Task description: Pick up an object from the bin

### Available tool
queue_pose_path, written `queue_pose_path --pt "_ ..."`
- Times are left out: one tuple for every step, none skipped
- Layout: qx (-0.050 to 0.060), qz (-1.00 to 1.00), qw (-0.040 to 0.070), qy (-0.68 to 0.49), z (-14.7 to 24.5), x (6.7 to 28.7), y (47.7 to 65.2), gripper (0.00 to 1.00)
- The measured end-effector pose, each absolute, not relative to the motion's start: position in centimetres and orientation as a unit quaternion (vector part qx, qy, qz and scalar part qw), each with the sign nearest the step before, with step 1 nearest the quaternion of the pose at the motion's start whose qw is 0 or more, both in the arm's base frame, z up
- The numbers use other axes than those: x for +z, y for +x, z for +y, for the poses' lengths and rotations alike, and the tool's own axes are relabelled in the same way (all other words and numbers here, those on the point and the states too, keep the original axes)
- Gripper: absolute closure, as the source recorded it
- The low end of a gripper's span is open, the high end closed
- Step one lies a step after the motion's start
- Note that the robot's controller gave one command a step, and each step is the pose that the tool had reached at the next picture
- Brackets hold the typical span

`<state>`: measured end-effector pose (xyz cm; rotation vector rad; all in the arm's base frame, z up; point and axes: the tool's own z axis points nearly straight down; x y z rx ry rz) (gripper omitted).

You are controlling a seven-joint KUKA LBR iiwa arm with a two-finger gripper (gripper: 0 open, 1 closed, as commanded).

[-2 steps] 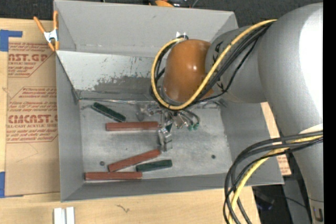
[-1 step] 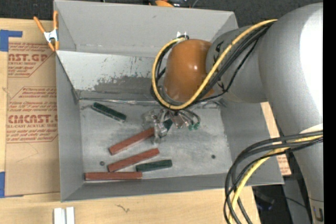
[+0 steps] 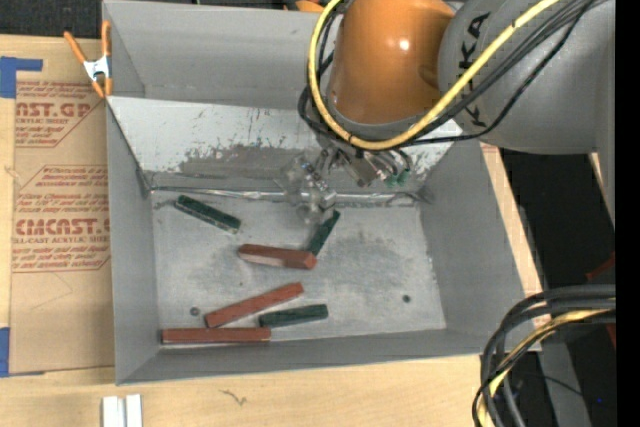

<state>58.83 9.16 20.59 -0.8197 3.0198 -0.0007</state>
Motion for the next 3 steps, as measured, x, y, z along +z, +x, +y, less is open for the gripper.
queue_pose_path --pt "0.001 0.965 0.002 -0.262 9.1 20.1 58.6 0.00" --pt "0.001 0.947 -0.003 -0.322 4.9 7.7 55.8 0.00" --pt "-0.001 0.943 0.002 -0.332 -0.1 6.9 59.3 0.00"
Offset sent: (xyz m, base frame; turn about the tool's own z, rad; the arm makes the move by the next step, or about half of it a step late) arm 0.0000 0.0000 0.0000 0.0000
